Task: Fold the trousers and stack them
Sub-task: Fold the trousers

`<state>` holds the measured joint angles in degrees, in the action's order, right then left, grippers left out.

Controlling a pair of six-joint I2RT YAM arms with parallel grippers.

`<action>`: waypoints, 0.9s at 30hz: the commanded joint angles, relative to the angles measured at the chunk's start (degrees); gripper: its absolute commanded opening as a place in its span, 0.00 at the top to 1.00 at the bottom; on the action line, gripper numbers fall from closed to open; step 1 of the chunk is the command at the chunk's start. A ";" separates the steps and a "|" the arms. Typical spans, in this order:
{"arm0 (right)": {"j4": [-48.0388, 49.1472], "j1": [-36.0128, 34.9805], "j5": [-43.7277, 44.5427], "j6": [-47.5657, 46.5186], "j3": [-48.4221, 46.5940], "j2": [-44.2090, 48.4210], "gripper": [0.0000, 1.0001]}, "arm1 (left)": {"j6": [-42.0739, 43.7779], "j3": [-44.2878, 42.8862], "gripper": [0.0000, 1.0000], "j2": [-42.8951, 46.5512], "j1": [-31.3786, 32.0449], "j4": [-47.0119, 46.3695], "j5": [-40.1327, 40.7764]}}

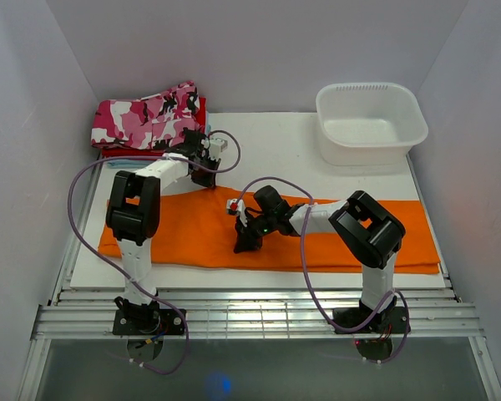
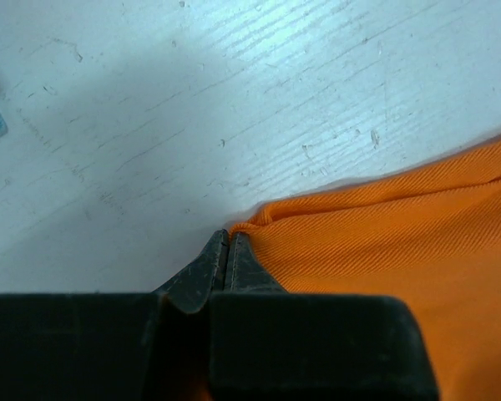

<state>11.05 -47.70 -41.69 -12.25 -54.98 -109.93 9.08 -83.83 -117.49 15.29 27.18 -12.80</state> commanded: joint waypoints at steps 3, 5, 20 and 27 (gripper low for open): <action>-17.11 -1.96 4.41 0.65 3.57 -4.16 0.92 | 0.94 -8.00 0.71 -1.77 -1.31 -5.23 4.54; -17.38 -1.26 6.35 0.74 3.57 -3.19 0.92 | 0.85 -10.37 0.49 0.06 -2.01 -1.09 3.14; -31.77 5.60 1.79 -5.58 -9.13 10.09 0.56 | 4.53 5.34 0.35 23.18 -35.40 27.21 -12.50; -38.03 6.66 6.70 -4.89 -22.45 0.16 0.55 | 8.50 14.22 0.33 23.54 -46.39 27.06 -14.10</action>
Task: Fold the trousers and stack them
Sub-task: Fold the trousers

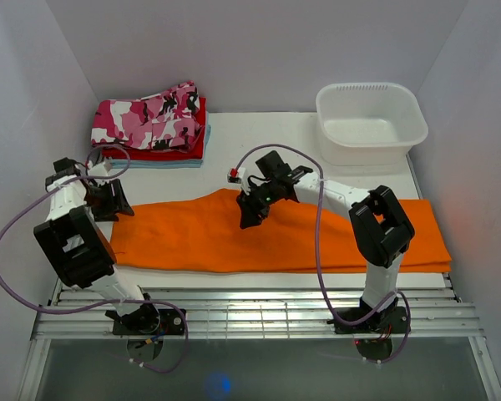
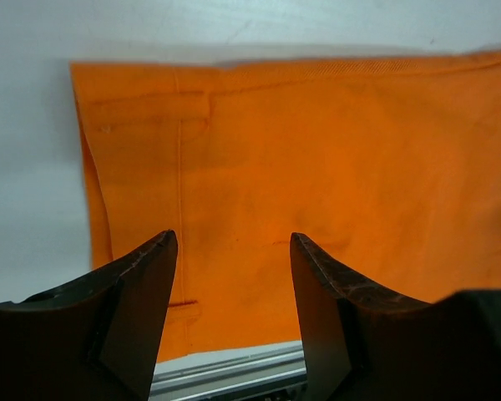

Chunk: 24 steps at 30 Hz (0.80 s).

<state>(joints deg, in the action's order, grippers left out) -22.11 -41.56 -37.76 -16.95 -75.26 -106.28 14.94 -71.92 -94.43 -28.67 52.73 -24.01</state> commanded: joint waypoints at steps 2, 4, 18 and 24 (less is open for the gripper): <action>-4.79 2.09 3.83 1.64 -3.04 -6.47 0.56 | 3.78 3.10 0.33 -2.41 -4.02 1.32 -3.32; -4.87 4.72 4.18 2.36 -3.57 -7.45 0.57 | 5.18 3.80 0.33 -3.21 -4.73 0.28 -5.07; -6.45 10.80 -1.25 4.20 -3.31 -14.58 0.57 | -1.13 8.55 0.65 -7.83 7.66 -8.68 -16.61; -11.54 18.25 1.10 -0.35 -1.73 -4.91 0.39 | -5.36 2.24 0.77 -16.56 4.77 -14.14 -1.76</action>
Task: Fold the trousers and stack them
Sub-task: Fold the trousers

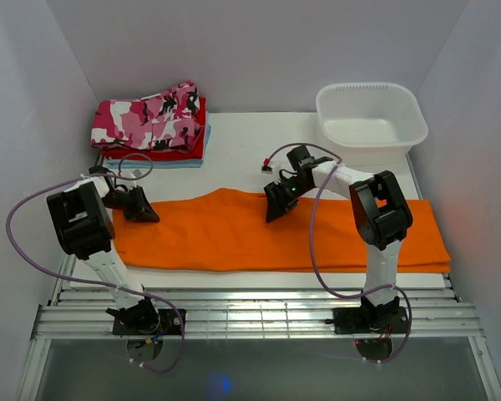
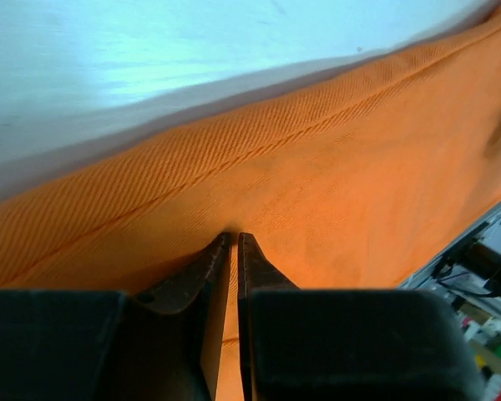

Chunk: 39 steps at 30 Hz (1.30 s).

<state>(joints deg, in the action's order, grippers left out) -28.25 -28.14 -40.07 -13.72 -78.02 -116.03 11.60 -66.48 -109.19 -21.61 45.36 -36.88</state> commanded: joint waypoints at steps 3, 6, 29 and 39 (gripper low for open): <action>-12.08 11.69 5.87 -8.93 3.04 8.70 0.39 | -2.89 -8.92 0.79 -5.24 -4.75 -6.87 15.59; -19.28 19.24 10.61 -14.48 4.10 11.17 0.41 | -3.16 -14.09 0.80 -7.70 -6.16 -5.73 18.42; -22.03 52.31 27.58 -80.15 28.27 38.77 0.49 | 0.18 -15.43 0.41 -7.97 -5.29 0.33 15.97; -21.41 52.31 30.32 -86.04 34.42 43.61 0.54 | 13.79 -15.35 0.40 5.86 0.49 3.50 -7.48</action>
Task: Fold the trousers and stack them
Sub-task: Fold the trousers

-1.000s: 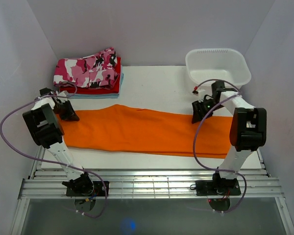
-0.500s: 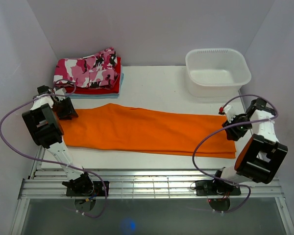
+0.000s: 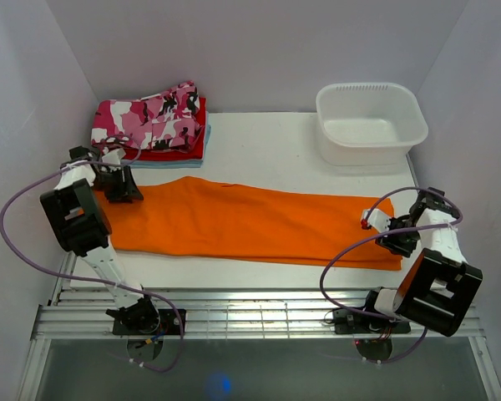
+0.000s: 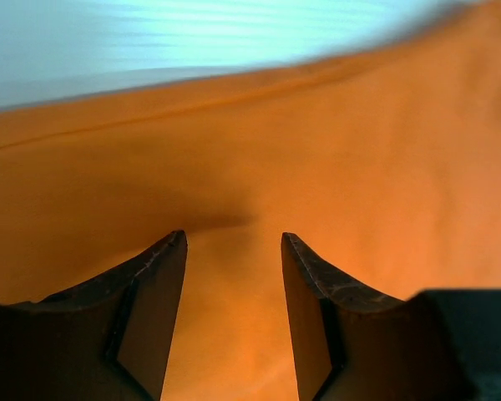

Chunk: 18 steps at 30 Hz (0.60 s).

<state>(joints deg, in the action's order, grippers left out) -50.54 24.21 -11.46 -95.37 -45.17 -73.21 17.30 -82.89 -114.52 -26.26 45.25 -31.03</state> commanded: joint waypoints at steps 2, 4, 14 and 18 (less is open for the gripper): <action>0.97 0.05 1.80 -5.43 2.54 0.44 0.55 | 14.15 2.38 0.40 15.88 13.11 3.79 -14.95; 1.41 0.05 1.80 -6.66 3.15 0.17 0.56 | 18.71 3.96 0.43 20.88 20.42 5.36 -13.72; 1.41 0.14 0.04 -9.21 3.07 -1.67 0.68 | 20.76 8.18 0.59 16.28 61.47 -1.92 -4.48; 1.41 0.58 -0.84 -9.22 2.28 -2.99 0.86 | 20.41 12.12 0.59 14.59 67.21 -7.19 -2.29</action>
<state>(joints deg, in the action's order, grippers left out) -49.08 24.29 -11.00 -102.96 -42.02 -75.29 37.01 -73.49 -100.12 38.44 41.39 -35.53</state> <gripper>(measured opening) 0.177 0.413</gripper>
